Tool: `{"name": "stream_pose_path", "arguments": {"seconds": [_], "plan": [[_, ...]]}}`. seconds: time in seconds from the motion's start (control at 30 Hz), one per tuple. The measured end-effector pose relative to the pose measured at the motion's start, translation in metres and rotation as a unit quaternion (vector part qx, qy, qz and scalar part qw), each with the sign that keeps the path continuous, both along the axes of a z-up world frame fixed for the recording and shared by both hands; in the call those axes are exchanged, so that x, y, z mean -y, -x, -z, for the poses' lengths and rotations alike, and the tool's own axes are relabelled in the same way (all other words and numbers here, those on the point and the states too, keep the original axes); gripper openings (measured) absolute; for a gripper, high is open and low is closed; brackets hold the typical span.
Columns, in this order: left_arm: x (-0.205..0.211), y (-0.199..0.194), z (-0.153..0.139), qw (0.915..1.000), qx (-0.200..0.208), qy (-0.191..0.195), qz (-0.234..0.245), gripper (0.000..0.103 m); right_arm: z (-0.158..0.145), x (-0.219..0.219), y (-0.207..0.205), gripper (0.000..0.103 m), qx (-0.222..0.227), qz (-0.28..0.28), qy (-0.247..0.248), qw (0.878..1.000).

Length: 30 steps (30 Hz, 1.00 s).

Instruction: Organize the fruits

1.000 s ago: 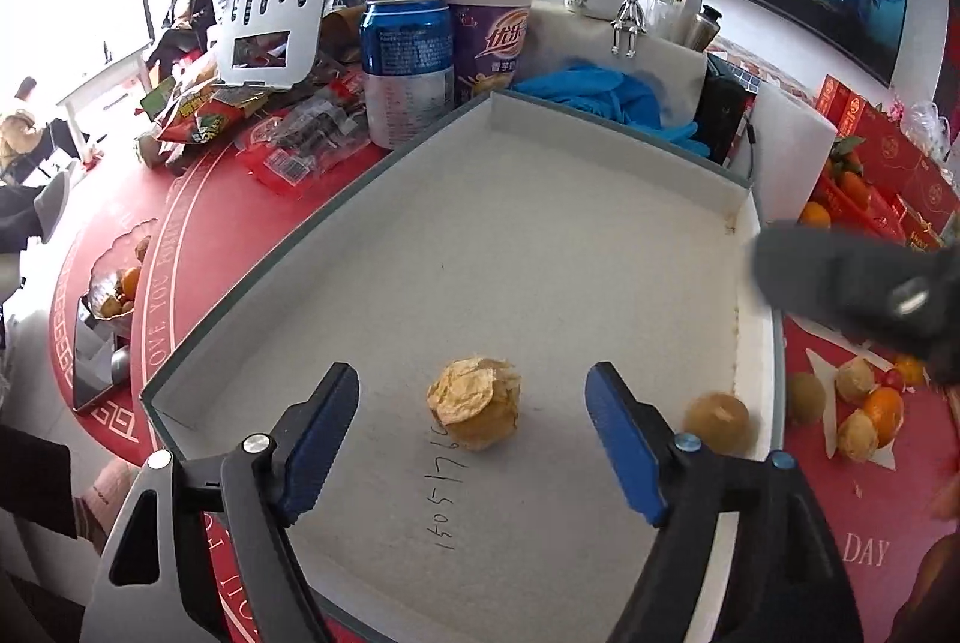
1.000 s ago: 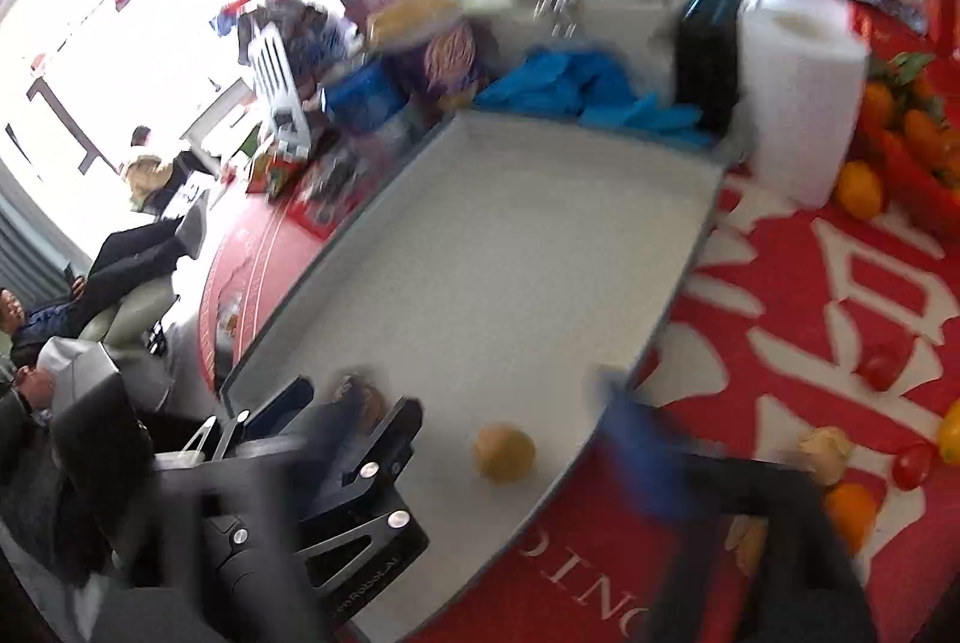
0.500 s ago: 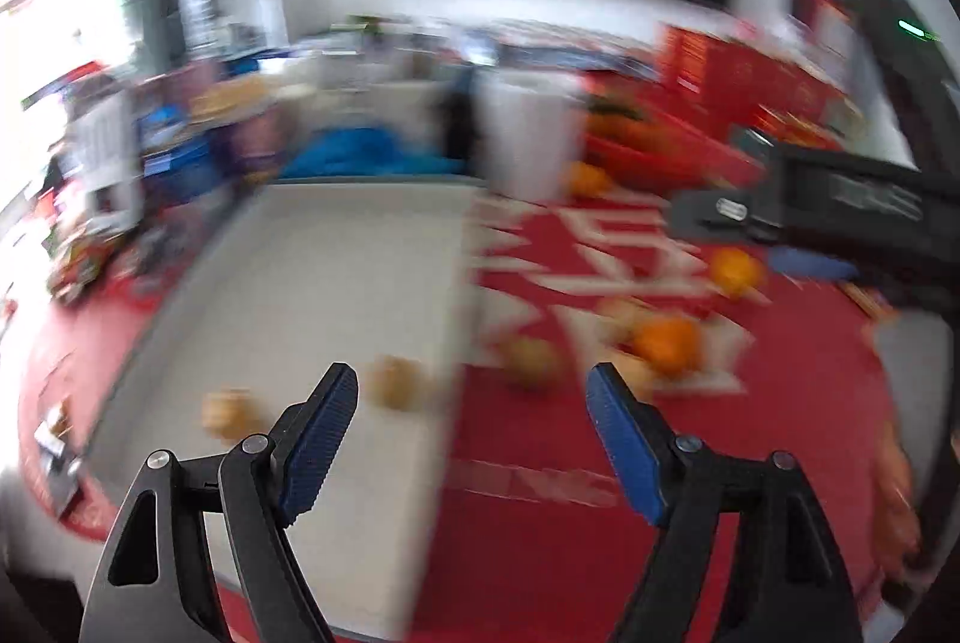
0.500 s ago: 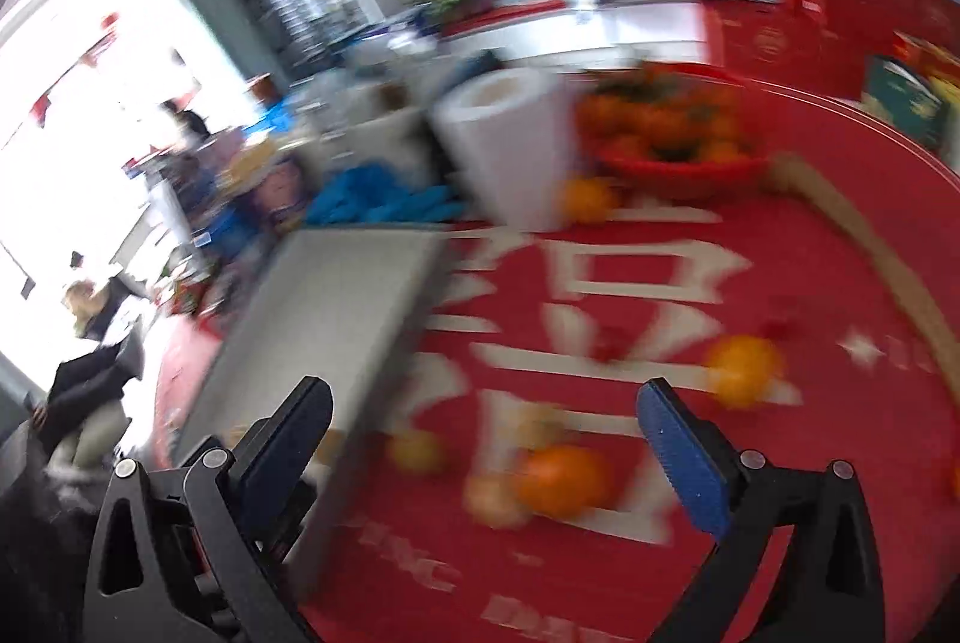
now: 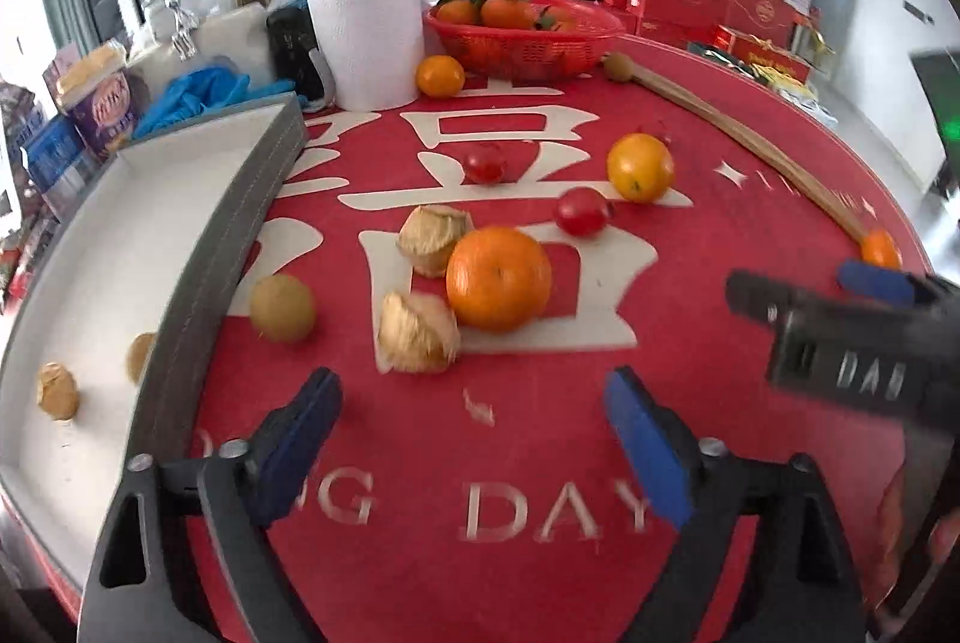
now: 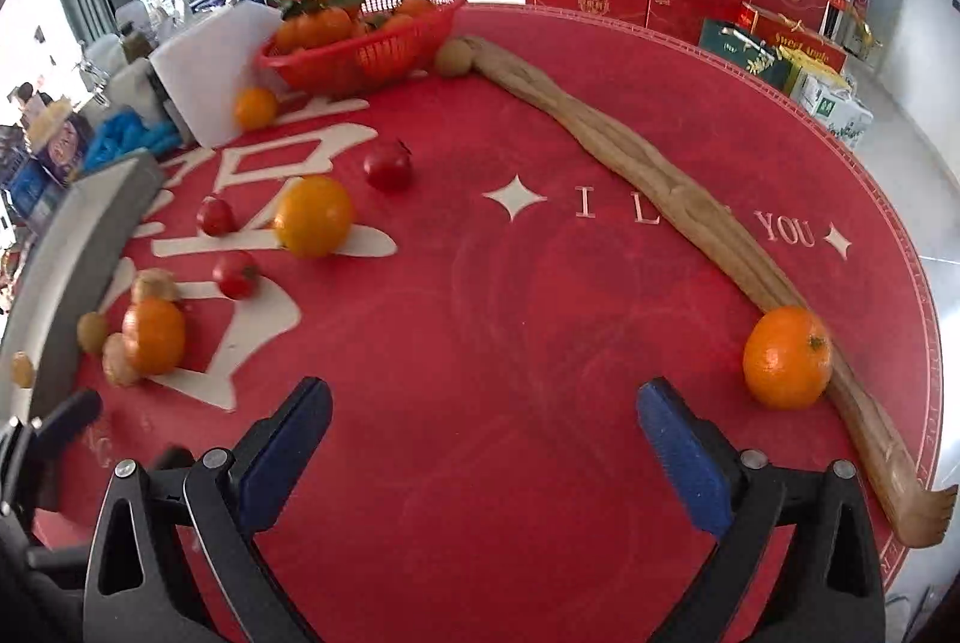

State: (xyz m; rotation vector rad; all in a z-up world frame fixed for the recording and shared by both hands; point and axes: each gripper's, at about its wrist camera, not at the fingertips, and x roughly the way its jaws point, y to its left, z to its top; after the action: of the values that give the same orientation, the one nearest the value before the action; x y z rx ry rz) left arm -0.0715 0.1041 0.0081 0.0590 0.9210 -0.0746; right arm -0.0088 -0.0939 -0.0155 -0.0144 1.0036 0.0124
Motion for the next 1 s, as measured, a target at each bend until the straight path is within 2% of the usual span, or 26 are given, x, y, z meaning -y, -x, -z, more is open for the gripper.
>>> {"name": "stream_pose_path", "arguments": {"seconds": [0.07, 0.17, 1.0], "plan": [[-0.002, -0.012, 0.003, 0.9998, -0.013, 0.014, -0.006, 0.103, 0.004, -0.007, -0.006, 0.103, 0.003, -0.002, 0.029, 1.0], [0.001, -0.021, 0.002, 0.9999, -0.012, 0.011, -0.001, 0.103, 0.006, -0.01, -0.009, 0.103, 0.016, -0.004, 0.027, 1.0], [0.002, -0.024, 0.002, 0.9999, -0.013, 0.011, 0.003, 0.103, 0.007, -0.012, -0.014, 0.103, 0.019, 0.004, 0.026, 0.999]]}}
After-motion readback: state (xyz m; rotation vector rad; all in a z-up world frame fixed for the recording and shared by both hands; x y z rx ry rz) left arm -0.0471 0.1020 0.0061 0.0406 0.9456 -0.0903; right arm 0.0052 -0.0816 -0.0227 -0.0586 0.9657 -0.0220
